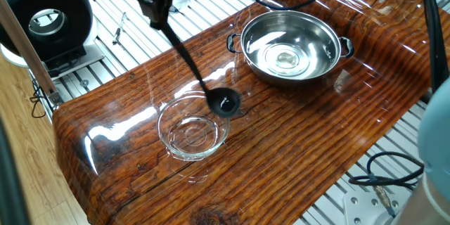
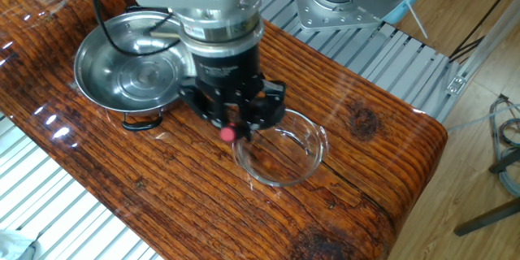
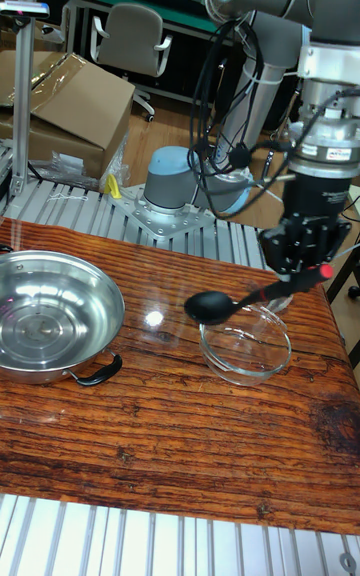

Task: Scoop water with a large spoon from one bowl to another

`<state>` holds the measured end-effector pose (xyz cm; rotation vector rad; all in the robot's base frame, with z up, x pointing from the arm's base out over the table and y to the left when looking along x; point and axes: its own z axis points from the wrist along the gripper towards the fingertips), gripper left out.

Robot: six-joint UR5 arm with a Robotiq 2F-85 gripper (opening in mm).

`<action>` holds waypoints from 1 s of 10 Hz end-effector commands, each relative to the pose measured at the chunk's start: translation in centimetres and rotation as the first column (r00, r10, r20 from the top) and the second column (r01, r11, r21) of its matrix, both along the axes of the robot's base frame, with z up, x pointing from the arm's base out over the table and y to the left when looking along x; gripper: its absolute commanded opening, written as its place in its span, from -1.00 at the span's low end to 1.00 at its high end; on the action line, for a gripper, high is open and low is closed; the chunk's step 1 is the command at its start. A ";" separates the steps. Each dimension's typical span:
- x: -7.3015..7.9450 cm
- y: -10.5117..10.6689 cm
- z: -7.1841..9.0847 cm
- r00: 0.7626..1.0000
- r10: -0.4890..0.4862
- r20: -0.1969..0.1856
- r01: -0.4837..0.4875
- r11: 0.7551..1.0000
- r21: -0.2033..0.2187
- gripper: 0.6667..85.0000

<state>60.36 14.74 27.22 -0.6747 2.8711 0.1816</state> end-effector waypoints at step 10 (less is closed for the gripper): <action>-2.4 -9.5 -4.2 0.960 -0.279 0.001 0.278 0.955 -0.103 -0.99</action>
